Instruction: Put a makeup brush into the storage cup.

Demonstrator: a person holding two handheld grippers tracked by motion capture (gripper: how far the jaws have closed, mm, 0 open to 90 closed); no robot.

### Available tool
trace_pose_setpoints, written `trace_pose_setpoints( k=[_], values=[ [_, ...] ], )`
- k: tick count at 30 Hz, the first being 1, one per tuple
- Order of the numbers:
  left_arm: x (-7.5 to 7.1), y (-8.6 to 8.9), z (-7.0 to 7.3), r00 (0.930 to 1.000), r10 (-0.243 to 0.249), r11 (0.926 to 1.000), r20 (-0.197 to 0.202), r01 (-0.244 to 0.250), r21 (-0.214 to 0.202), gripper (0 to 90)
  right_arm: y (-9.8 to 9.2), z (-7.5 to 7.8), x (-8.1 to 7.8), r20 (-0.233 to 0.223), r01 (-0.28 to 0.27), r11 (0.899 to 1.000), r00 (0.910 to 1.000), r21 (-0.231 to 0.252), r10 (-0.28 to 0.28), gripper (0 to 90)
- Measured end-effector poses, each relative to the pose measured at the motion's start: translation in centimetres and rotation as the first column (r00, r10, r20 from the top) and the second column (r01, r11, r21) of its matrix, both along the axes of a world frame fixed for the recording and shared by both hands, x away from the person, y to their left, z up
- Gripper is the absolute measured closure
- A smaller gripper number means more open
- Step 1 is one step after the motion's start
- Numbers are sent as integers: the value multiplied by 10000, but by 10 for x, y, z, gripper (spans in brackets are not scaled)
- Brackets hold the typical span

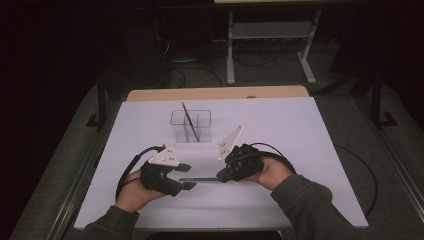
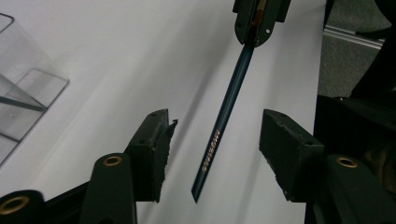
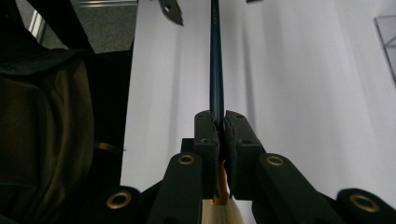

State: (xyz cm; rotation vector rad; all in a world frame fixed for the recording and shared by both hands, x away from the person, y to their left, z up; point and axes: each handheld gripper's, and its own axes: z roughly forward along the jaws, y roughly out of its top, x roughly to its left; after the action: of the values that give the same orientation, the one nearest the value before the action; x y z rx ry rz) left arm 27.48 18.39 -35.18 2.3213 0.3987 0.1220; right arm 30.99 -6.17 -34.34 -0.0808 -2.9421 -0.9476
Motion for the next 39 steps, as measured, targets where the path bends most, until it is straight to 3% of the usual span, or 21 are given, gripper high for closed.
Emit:
trace_pose_setpoints(
  k=[12, 22, 39],
  values=[
    [0, -10, -6, 9961, -795, 9952, -386, 815, 549, 559, 9, -2, -6, -28, -421, 9991, 9991, 17, 421, 832],
    [1, -14, -10, 9887, -1328, 9860, -689, 1389, 927, 656, 12, -4, -11, -210, -486, 9988, 9986, -94, 484, 832],
    [2, -18, -15, 9800, -1650, 9766, -1111, 1780, 1205, 726, 17, -9, -14, -112, -755, 9971, 9971, -80, 754, 832]
  ],
)
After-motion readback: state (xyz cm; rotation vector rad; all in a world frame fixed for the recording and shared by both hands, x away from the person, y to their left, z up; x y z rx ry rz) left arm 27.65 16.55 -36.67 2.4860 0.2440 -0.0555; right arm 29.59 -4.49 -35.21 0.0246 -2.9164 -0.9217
